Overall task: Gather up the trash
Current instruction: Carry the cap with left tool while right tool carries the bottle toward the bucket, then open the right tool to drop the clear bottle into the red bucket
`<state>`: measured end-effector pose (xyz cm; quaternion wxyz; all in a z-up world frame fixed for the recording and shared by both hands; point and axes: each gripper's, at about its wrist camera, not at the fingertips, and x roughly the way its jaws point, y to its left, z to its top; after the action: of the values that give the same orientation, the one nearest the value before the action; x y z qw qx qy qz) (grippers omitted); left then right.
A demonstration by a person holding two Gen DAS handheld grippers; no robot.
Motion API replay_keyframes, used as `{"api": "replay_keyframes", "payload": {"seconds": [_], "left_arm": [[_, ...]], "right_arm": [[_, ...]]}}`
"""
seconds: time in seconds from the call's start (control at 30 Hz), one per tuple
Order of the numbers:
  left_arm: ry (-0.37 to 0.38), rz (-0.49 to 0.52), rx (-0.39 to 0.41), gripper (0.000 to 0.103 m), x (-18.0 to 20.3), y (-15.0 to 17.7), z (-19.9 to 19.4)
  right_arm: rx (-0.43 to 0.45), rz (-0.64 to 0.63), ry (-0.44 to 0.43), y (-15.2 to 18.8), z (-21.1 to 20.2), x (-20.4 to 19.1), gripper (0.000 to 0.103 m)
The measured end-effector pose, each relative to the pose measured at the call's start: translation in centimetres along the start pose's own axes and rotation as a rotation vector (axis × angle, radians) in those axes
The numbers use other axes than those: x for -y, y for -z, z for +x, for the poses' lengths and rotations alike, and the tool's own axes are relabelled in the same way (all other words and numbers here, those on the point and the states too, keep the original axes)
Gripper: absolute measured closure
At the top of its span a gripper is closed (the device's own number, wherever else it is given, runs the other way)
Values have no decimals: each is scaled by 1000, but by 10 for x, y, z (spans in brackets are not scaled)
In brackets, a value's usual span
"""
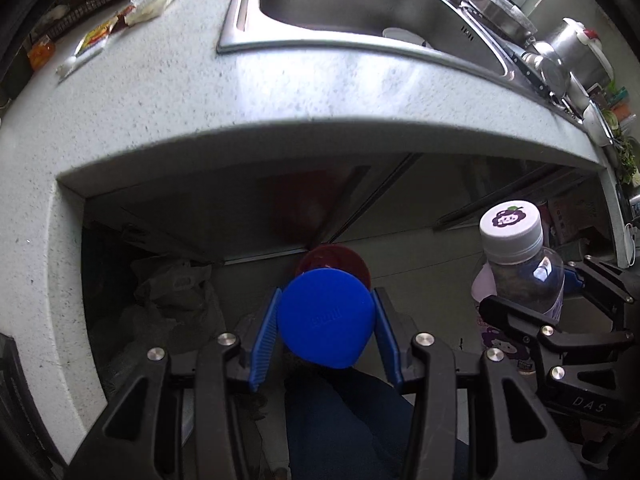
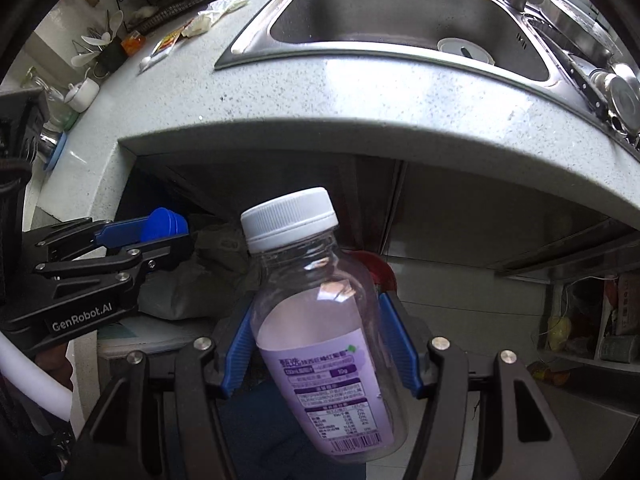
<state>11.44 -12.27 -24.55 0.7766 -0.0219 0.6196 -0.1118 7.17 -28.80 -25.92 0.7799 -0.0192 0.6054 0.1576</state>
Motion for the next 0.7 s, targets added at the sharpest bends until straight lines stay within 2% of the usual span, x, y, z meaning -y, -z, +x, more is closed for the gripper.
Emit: {"api": "replay_keyframes", "payload": {"seconds": [0.1, 0.2, 0.33, 0.43, 0.53, 0.7], "left_arm": [[-4, -11, -31, 60, -14, 9, 39], [-47, -1, -23, 60, -26, 18, 79], [-49, -28, -39, 60, -43, 29, 141], [-12, -31, -26, 60, -49, 37, 184], [-62, 15, 38, 60, -47, 48, 225], [-36, 27, 7, 60, -55, 58, 294]], "right_arm": [[-23, -18, -18, 6, 42, 2, 45], [-47, -33, -26, 15, 92, 6, 45], [-68, -54, -18, 27, 159, 14, 46], [-62, -70, -6, 38, 207, 22, 46], [-29, -99, 29, 49, 250, 35, 46], [-38, -109, 47, 62, 317, 53, 46]]}}
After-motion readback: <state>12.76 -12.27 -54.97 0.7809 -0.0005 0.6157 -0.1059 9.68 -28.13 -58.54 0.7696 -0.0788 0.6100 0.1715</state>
